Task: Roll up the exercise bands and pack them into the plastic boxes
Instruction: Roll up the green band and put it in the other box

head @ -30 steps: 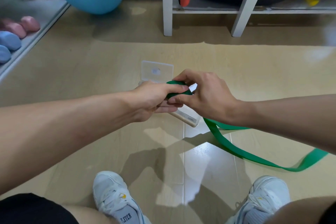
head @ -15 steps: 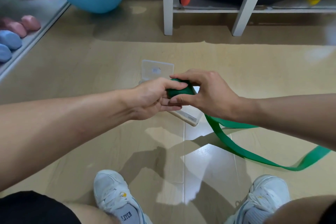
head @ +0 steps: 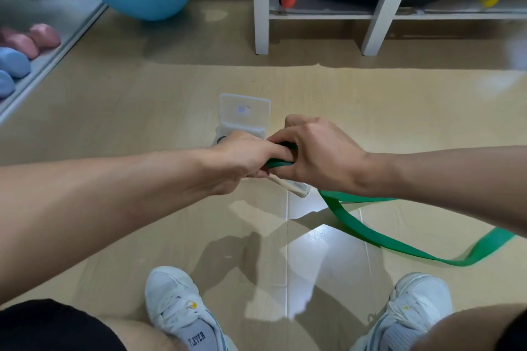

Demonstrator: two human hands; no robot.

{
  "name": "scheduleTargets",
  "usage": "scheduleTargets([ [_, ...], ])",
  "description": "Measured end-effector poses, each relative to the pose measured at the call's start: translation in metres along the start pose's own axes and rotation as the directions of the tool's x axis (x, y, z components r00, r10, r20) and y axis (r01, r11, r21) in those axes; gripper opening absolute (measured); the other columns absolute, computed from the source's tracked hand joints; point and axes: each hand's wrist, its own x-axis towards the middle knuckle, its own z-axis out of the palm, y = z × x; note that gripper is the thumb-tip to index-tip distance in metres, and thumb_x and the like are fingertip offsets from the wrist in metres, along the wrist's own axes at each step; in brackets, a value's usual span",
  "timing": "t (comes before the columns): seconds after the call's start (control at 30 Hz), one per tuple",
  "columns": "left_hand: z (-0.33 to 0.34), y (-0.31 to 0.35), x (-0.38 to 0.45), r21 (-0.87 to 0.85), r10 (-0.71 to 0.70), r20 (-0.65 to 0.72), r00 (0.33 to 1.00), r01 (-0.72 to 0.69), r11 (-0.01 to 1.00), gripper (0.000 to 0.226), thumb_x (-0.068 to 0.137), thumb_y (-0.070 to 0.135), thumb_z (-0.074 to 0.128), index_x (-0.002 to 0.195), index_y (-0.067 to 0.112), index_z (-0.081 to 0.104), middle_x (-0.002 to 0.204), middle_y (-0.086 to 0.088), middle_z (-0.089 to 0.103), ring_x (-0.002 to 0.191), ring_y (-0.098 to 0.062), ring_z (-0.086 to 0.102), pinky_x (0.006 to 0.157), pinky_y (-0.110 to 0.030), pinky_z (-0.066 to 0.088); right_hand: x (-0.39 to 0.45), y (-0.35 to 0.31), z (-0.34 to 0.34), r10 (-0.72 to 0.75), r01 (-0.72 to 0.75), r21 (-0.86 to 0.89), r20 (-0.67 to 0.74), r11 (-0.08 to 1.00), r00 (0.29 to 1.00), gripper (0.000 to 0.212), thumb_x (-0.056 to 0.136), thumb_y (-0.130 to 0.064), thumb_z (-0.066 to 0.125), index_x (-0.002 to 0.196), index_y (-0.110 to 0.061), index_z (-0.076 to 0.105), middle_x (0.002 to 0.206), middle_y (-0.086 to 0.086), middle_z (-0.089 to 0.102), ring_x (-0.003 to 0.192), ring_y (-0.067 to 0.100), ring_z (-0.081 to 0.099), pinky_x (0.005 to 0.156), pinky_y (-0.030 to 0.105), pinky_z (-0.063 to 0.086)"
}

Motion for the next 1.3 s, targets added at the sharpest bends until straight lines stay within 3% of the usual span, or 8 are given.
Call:
scheduleTargets([
  [0.1, -0.003, 0.004, -0.005, -0.093, 0.044, 0.103, 0.994, -0.035, 0.995, 0.004, 0.083, 0.012, 0.078, 0.087, 0.012, 0.077, 0.073, 0.003, 0.074, 0.063, -0.006, 0.069, 0.065, -0.02, 0.052, -0.003, 0.005, 0.004, 0.031, -0.019, 0.151, -0.079, 0.988, 0.996, 0.04, 0.077, -0.038, 0.084, 0.115, -0.032, 0.073, 0.085, -0.014, 0.055, 0.079, 0.008, 0.058, 0.075, 0.025, 0.048],
  [0.17, -0.006, 0.006, -0.006, -0.157, 0.056, 0.167, 0.984, -0.029, 0.987, 0.012, 0.087, 0.01, 0.073, 0.099, 0.009, 0.076, 0.08, 0.001, 0.077, 0.067, -0.007, 0.071, 0.068, -0.021, 0.055, -0.006, 0.009, 0.006, 0.055, -0.026, 0.275, -0.096, 0.961, 0.994, 0.055, 0.071, -0.039, 0.09, 0.119, -0.026, 0.069, 0.094, -0.02, 0.062, 0.092, 0.004, 0.062, 0.087, 0.027, 0.052],
  [0.27, -0.01, 0.007, -0.007, -0.237, 0.04, 0.182, 0.982, 0.004, 0.972, 0.027, 0.089, 0.009, 0.071, 0.114, -0.002, 0.071, 0.088, -0.008, 0.076, 0.069, -0.012, 0.073, 0.066, -0.021, 0.058, -0.009, 0.014, 0.005, 0.054, -0.001, 0.376, -0.131, 0.927, 0.99, 0.051, 0.068, -0.034, 0.093, 0.11, -0.022, 0.067, 0.1, -0.013, 0.073, 0.099, 0.007, 0.069, 0.091, 0.037, 0.056],
  [0.4, -0.014, 0.004, -0.005, -0.321, 0.058, 0.227, 0.972, 0.018, 0.947, 0.027, 0.093, 0.009, 0.066, 0.118, -0.002, 0.068, 0.09, -0.012, 0.075, 0.068, -0.014, 0.071, 0.086, -0.028, 0.058, -0.009, 0.017, 0.001, 0.112, -0.043, 0.459, -0.124, 0.887, 0.986, 0.047, 0.067, -0.036, 0.093, 0.107, -0.026, 0.072, 0.101, -0.015, 0.076, 0.101, 0.004, 0.071, 0.096, 0.038, 0.056],
  [0.73, -0.02, 0.003, -0.005, -0.332, 0.099, 0.288, 0.952, 0.002, 0.943, 0.017, 0.098, 0.013, 0.06, 0.11, 0.009, 0.072, 0.099, -0.009, 0.075, 0.086, -0.016, 0.072, 0.094, -0.03, 0.056, 0.0, 0.017, -0.017, -0.012, 0.016, 0.25, -0.017, 0.968, 1.0, 0.054, 0.078, -0.047, 0.083, 0.126, -0.027, 0.071, 0.114, -0.015, 0.074, 0.103, 0.002, 0.067, 0.095, 0.03, 0.055],
  [0.93, -0.012, 0.004, -0.005, -0.3, 0.051, 0.228, 0.972, 0.02, 0.954, 0.014, 0.098, 0.018, 0.062, 0.104, 0.009, 0.071, 0.089, -0.008, 0.075, 0.073, -0.014, 0.071, 0.087, -0.028, 0.056, 0.0, 0.017, -0.014, 0.079, -0.062, 0.259, -0.055, 0.964, 0.995, 0.046, 0.068, -0.044, 0.091, 0.11, -0.031, 0.077, 0.095, -0.014, 0.078, 0.088, 0.005, 0.071, 0.081, 0.036, 0.057],
  [1.13, -0.003, 0.003, -0.003, -0.205, 0.016, 0.139, 0.99, 0.013, 0.979, 0.027, 0.086, 0.021, 0.08, 0.108, 0.007, 0.076, 0.08, -0.001, 0.076, 0.064, -0.009, 0.07, 0.074, -0.023, 0.057, -0.003, 0.007, -0.004, 0.158, -0.153, 0.057, -0.092, 0.987, 0.983, 0.049, 0.066, -0.057, 0.087, 0.11, -0.041, 0.072, 0.092, -0.017, 0.075, 0.085, 0.008, 0.067, 0.074, 0.036, 0.054],
  [1.3, -0.005, 0.006, -0.003, -0.268, 0.013, 0.146, 0.989, 0.027, 0.963, 0.015, 0.089, 0.014, 0.073, 0.103, 0.007, 0.074, 0.074, -0.003, 0.074, 0.054, -0.011, 0.066, 0.073, -0.025, 0.056, -0.001, 0.006, -0.004, 0.192, -0.176, 0.257, -0.039, 0.95, 0.981, 0.05, 0.066, -0.048, 0.09, 0.111, -0.035, 0.072, 0.101, -0.02, 0.074, 0.099, 0.002, 0.067, 0.09, 0.034, 0.055],
])
